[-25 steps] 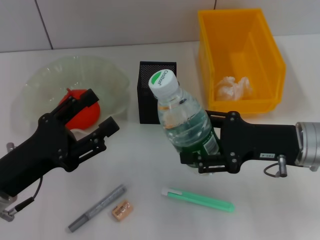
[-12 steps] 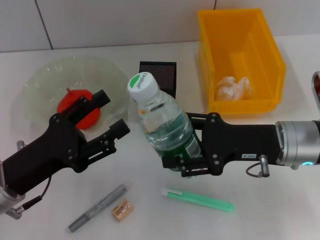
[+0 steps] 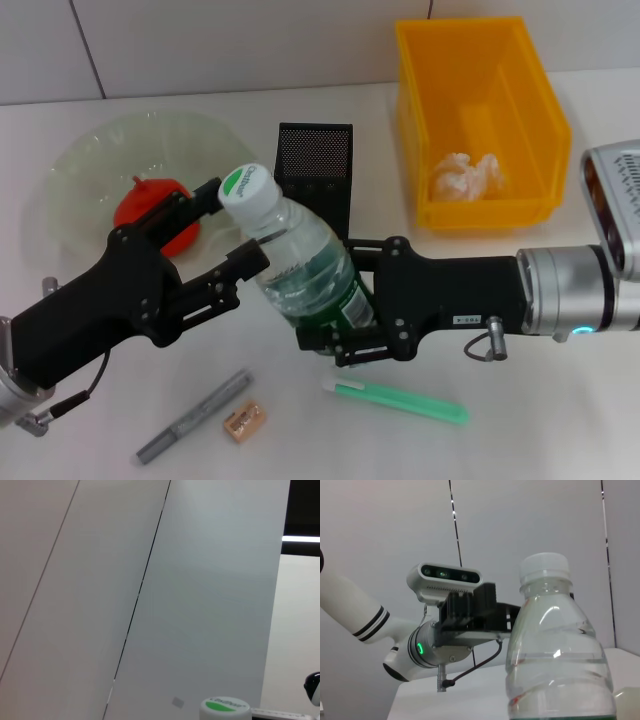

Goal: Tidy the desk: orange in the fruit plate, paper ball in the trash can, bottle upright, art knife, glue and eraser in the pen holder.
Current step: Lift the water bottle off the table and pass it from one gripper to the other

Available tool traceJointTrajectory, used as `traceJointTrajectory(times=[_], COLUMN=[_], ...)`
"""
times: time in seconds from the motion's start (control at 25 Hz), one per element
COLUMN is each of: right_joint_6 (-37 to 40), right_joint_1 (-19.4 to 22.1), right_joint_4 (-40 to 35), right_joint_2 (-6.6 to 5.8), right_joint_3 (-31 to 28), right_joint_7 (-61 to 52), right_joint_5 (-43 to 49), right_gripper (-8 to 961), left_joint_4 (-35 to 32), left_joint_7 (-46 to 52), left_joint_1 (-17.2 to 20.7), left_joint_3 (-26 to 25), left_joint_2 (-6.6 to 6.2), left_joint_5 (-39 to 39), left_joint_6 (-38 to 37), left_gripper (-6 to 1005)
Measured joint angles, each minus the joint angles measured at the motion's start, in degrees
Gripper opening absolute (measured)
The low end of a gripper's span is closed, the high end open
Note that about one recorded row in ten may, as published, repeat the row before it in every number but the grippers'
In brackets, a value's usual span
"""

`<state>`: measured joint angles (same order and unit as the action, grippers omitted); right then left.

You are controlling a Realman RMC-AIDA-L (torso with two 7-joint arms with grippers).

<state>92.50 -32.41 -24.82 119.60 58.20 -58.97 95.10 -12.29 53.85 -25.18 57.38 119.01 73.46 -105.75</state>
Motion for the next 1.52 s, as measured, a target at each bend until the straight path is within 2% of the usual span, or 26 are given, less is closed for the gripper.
traceJointTrajectory(times=[0.56, 0.96, 1.52], right_joint_6=[-0.2, -0.1, 0.2], right_joint_1=[-3.3, -3.4, -3.4], right_joint_4=[5.1, 6.1, 6.4], right_joint_2=[0.29, 0.29, 0.29], right_joint_3=[0.6, 0.7, 1.4], right_joint_7=[1.4, 2.1, 2.1], right_joint_5=[-0.1, -0.1, -0.1], right_gripper=[792, 795, 799], left_joint_4=[0.3, 0.4, 0.4], left_joint_7=[2.5, 4.3, 5.5], left_joint_1=[-1.1, -1.1, -1.0], left_joint_3=[0.0, 0.0, 0.0], left_joint_2=[0.08, 0.09, 0.09], left_joint_5=[-0.1, 0.0, -0.2], left_joint_6=[0.4, 0.4, 0.8], left_gripper=[825, 824, 654])
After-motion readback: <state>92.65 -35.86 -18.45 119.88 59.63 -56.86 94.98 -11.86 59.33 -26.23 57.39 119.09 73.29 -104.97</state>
